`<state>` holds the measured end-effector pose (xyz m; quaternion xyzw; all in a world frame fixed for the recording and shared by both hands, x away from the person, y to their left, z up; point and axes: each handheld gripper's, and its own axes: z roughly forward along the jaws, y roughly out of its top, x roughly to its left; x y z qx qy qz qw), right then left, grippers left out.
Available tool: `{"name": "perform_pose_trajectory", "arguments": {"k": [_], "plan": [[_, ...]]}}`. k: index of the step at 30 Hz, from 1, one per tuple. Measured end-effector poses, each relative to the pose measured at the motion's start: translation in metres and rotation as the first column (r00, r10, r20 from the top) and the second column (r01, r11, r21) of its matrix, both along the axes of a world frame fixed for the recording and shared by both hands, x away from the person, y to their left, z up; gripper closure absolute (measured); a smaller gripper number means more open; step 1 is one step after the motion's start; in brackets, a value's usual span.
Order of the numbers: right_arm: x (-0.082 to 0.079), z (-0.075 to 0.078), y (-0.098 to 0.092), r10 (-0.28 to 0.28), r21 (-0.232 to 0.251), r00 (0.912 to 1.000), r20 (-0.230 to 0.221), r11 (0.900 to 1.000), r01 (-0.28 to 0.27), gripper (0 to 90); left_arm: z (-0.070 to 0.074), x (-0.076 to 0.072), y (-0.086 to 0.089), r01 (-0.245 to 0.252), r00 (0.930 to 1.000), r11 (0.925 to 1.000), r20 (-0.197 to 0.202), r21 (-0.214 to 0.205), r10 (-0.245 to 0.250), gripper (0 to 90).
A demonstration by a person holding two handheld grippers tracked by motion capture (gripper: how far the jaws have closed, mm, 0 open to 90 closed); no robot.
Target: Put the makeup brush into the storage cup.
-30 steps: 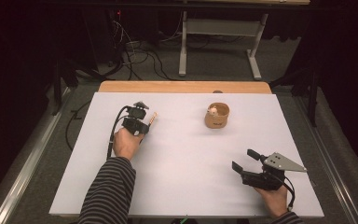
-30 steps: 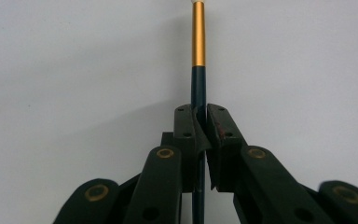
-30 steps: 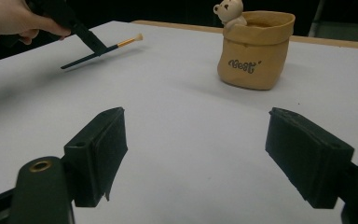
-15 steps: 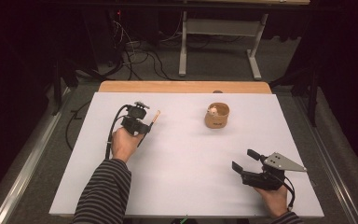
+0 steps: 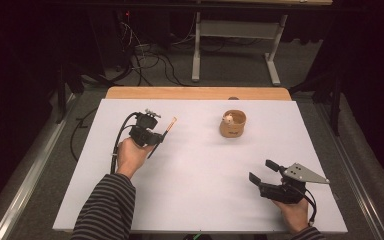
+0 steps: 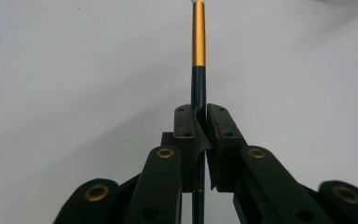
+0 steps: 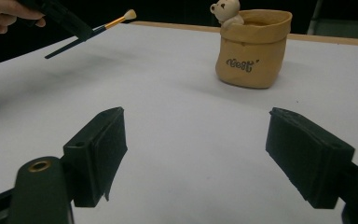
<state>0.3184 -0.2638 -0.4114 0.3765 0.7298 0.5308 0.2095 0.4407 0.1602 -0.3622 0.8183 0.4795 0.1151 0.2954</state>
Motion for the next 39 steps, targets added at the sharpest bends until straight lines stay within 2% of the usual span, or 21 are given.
{"name": "perform_pose_trajectory", "arguments": {"k": [11,16,23,29,32,39], "plan": [[-0.001,0.000,0.001,-0.004,-0.005,1.0000,0.005,1.0000,0.004,21.9,0.009,-0.017,0.002,0.044,0.9979,0.9965,0.050,-0.071,-0.040,83.4],[0.000,0.000,0.000,-0.012,-0.001,0.9999,0.002,0.9999,0.012,21.8,0.015,-0.029,0.006,0.077,0.9938,0.9918,0.087,-0.102,-0.068,83.4],[0.000,0.000,0.000,-0.013,0.003,0.9999,-0.004,0.9999,0.013,21.8,0.015,-0.039,0.009,0.099,0.9905,0.9867,0.108,-0.129,-0.086,83.4],[0.002,-0.001,0.000,-0.001,0.010,0.9999,-0.013,0.9999,0.002,20.5,0.019,-0.052,0.009,0.134,0.9833,0.9796,0.142,-0.149,-0.113,83.4],[0.002,-0.001,-0.001,0.000,0.013,0.9999,-0.016,0.9999,0.001,19.6,0.020,-0.062,0.007,0.163,0.9768,0.9734,0.165,-0.160,-0.137,83.4],[0.003,-0.001,0.000,0.000,0.004,0.9998,-0.018,1.0000,0.000,18.1,0.019,-0.078,0.005,0.197,0.9693,0.9636,0.183,-0.180,-0.164,83.4]]}}
